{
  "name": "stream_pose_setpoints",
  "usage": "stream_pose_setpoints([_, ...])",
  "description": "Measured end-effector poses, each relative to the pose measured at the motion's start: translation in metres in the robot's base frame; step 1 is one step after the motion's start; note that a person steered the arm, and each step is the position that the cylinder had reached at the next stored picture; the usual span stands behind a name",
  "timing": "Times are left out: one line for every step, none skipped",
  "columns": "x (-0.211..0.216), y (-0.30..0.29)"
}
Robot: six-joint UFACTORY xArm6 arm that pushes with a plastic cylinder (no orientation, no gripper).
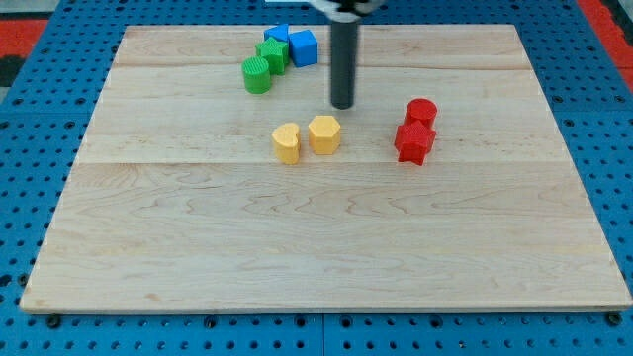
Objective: Push the green star down a bit
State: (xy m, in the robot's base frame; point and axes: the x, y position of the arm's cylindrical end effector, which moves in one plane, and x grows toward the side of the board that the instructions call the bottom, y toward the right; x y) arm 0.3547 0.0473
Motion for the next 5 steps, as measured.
stream_pose_setpoints([0.046,-0.029])
stream_pose_setpoints([0.055,-0.133])
stream_pose_setpoints([0.042,-0.149])
stream_pose_setpoints([0.017,-0.149])
stream_pose_setpoints([0.001,-0.158])
